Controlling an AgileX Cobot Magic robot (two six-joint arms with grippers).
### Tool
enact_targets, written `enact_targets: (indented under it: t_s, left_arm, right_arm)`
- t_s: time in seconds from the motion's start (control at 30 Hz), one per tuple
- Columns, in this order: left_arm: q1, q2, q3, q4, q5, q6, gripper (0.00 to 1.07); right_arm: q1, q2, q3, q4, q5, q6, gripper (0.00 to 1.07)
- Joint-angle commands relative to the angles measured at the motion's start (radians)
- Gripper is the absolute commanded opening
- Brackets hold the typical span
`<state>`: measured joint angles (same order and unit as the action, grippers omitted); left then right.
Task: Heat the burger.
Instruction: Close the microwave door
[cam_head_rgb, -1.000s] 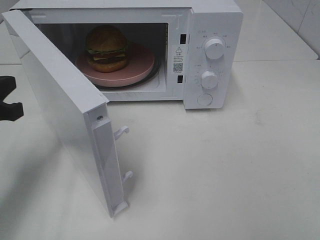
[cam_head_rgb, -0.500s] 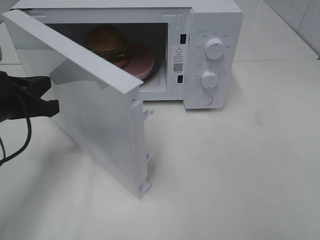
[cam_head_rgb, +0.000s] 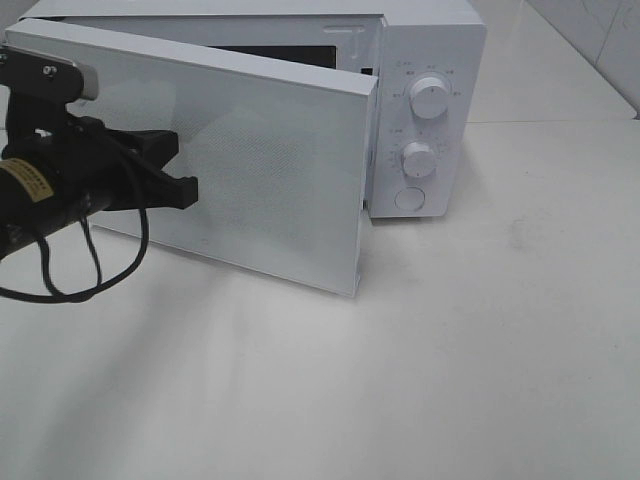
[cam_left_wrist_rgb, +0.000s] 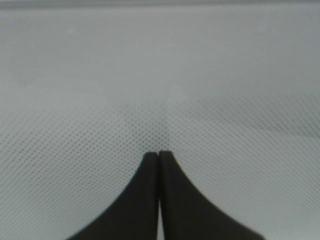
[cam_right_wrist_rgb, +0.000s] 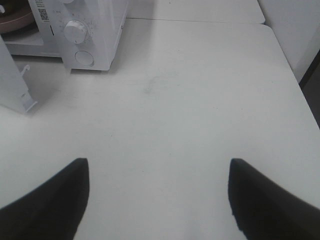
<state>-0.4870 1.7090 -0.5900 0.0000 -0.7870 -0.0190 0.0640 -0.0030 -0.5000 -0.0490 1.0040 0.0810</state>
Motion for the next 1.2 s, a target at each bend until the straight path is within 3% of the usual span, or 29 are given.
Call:
enact_targets:
  t_s: [0.03, 0.1, 0.17, 0.27, 0.43, 1.2]
  left_arm:
    - [-0.028, 0.018, -0.047, -0.054, 0.022, 0.029, 0.0]
    - [-0.039, 0.027, -0.063, -0.075, 0.027, 0.044, 0.0]
    - [-0.074, 0.062, -0.118, -0.141, 0.027, 0.1, 0.0]
    - [-0.082, 0.072, -0.134, -0.159, 0.028, 0.114, 0.0]
    - [-0.123, 0.139, -0.242, -0.254, 0.059, 0.17, 0.0]
    - [-0.124, 0.278, -0.522, -0.291, 0.146, 0.175, 0.0]
  right_arm:
    - [-0.006, -0.031, 0.002, -0.001, -0.007, 0.007, 0.75]
    - [-0.006, -0.031, 0.002, -0.001, -0.007, 0.007, 0.75]
    - [-0.006, -0.031, 0.002, -0.001, -0.007, 0.007, 0.75]
    - [-0.006, -0.031, 0.002, -0.001, -0.007, 0.007, 0.75]
    - [-0.006, -0.031, 0.002, -0.001, -0.007, 0.007, 0.75]
    - [-0.006, -0.031, 0.002, -0.001, -0.007, 0.007, 0.75]
